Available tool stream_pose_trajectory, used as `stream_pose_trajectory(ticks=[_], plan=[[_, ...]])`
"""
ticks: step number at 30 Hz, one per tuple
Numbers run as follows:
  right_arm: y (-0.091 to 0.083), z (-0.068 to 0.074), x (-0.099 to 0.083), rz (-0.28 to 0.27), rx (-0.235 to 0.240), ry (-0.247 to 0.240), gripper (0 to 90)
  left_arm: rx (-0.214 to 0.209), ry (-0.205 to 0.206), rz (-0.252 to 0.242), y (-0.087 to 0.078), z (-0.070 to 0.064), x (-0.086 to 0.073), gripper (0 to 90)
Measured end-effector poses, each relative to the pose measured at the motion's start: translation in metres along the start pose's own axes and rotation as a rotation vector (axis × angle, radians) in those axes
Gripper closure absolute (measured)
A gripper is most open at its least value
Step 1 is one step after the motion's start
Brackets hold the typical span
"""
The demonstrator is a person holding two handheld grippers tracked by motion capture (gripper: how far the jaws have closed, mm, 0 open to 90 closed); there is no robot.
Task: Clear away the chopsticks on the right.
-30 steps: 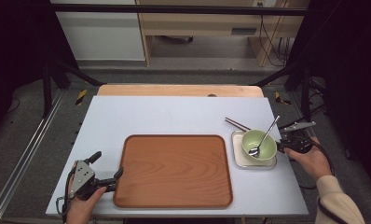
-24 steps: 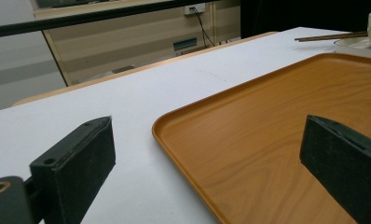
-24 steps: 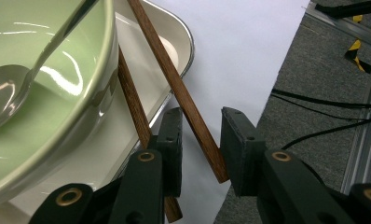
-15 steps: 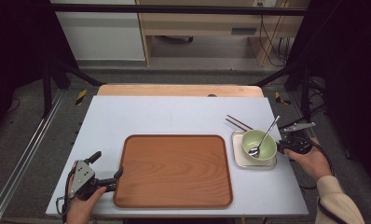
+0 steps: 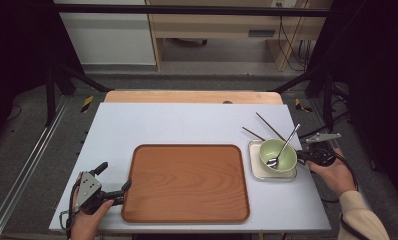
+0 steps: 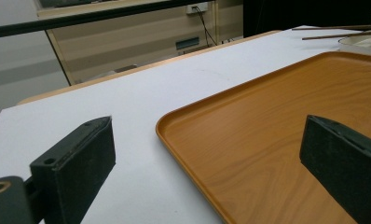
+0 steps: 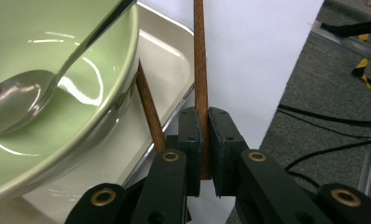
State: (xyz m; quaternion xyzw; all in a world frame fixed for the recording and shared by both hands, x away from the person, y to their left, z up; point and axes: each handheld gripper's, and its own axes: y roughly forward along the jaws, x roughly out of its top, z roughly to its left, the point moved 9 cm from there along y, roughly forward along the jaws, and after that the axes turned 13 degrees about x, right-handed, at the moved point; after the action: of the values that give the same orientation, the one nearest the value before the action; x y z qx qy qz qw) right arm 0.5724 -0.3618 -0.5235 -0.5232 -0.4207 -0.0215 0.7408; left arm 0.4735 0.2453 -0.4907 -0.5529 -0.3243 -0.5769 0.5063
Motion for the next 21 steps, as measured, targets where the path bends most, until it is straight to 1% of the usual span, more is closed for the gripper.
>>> stream_pose_trajectory(ticks=[1, 3, 4, 6, 8, 10, 11, 14, 15, 17, 18, 19, 20, 21], plan=[[-0.001, -0.001, 0.002, -0.010, -0.007, -0.005, 84.4, 0.000, -0.001, 0.000, 0.000, 0.000, 0.000, 3.0], [-0.003, -0.002, 0.003, -0.016, -0.021, 0.012, 84.3, 0.001, -0.001, 0.000, 0.000, 0.000, 0.000, 3.0], [-0.003, -0.002, 0.003, -0.016, -0.021, 0.012, 84.3, 0.001, -0.001, 0.000, 0.000, 0.001, 0.000, 3.0], [-0.008, -0.004, 0.007, -0.031, -0.044, 0.015, 84.3, 0.001, -0.001, 0.000, 0.000, 0.001, 0.000, 3.0], [-0.009, -0.004, 0.008, -0.033, -0.049, 0.017, 84.3, 0.001, -0.001, -0.001, 0.000, 0.001, 0.000, 3.0], [-0.015, -0.004, 0.012, -0.038, -0.072, 0.014, 84.3, 0.000, -0.001, -0.002, -0.001, 0.000, 0.001, 3.0], [-0.015, -0.004, 0.012, -0.038, -0.072, 0.014, 84.3, 0.000, -0.001, -0.002, -0.001, 0.000, 0.001, 3.0], [-0.025, -0.006, 0.019, -0.047, -0.105, 0.009, 84.3, 0.001, -0.001, -0.002, -0.001, 0.000, 0.001, 3.0], [-0.025, -0.006, 0.019, -0.047, -0.105, 0.009, 84.3, 0.001, -0.001, -0.002, -0.001, 0.000, 0.001, 3.0], [-0.030, -0.006, 0.022, -0.050, -0.122, 0.016, 84.3, 0.000, 0.000, -0.003, -0.001, 0.000, 0.001, 3.0], [-0.034, -0.008, 0.024, -0.052, -0.141, 0.020, 84.4, 0.002, 0.001, -0.005, -0.001, 0.000, 0.001, 3.0], [-0.034, -0.008, 0.024, -0.052, -0.141, 0.020, 84.4, 0.002, 0.001, -0.005, -0.001, 0.000, 0.001, 3.0], [-0.038, -0.009, 0.026, -0.055, -0.158, 0.031, 84.3, 0.002, 0.001, -0.005, -0.001, 0.000, 0.001, 3.0], [-0.040, -0.010, 0.027, -0.058, -0.163, 0.030, 84.4, 0.002, 0.001, -0.005, -0.001, 0.000, 0.001, 3.0]])
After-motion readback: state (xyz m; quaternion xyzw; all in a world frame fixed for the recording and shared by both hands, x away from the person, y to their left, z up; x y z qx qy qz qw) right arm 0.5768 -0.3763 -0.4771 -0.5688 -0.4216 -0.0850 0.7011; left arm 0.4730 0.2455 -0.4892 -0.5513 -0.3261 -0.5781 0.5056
